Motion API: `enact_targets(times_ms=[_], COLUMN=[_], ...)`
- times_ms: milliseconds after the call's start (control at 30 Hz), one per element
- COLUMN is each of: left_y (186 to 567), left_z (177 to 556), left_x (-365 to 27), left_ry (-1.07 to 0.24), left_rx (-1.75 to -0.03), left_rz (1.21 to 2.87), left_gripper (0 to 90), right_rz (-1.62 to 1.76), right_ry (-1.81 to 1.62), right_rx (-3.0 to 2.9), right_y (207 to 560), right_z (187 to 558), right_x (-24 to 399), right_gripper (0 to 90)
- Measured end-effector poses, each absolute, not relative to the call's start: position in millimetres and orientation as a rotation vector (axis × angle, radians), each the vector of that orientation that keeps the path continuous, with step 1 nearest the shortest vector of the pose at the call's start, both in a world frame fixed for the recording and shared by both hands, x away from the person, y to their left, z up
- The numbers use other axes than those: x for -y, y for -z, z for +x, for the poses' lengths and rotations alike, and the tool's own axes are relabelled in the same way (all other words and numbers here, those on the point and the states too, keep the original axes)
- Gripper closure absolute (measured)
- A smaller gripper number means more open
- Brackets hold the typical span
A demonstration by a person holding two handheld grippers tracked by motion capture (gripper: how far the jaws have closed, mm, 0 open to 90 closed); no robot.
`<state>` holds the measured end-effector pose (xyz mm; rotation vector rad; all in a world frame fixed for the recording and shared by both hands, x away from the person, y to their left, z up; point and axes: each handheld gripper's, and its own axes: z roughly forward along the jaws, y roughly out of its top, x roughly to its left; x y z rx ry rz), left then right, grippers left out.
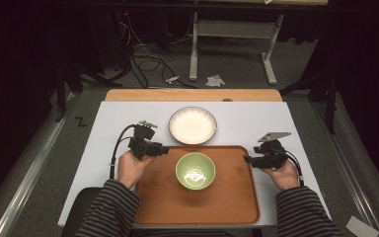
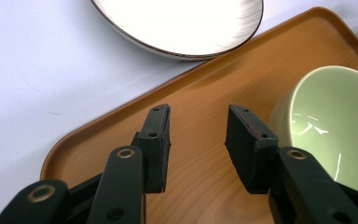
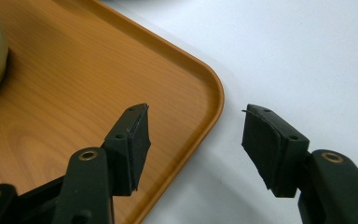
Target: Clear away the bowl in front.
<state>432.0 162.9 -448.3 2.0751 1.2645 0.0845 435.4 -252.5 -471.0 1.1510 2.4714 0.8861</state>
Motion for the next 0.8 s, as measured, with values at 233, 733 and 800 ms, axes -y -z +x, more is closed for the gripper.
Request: enact_targets(times_ms=[233, 733, 800], left_y=[458, 473, 476], left_z=[437, 444, 445], left_x=[-165, -162, -160], left_ry=[-0.084, -0.063, -0.062], left_rx=[-1.299, -1.33, -1.333], left_rz=[2.061, 2.069, 2.089], left_gripper=[58.8, 54.8, 54.0], right_rz=[1.15, 1.151, 1.15], right_ry=[-0.895, -0.894, -0.886], right_rx=[-2.464, -2.463, -2.463], right_y=[471, 472, 472], right_z=[435, 435, 435], right_x=[253, 253, 253], right_gripper=[42.9, 42.9, 42.9])
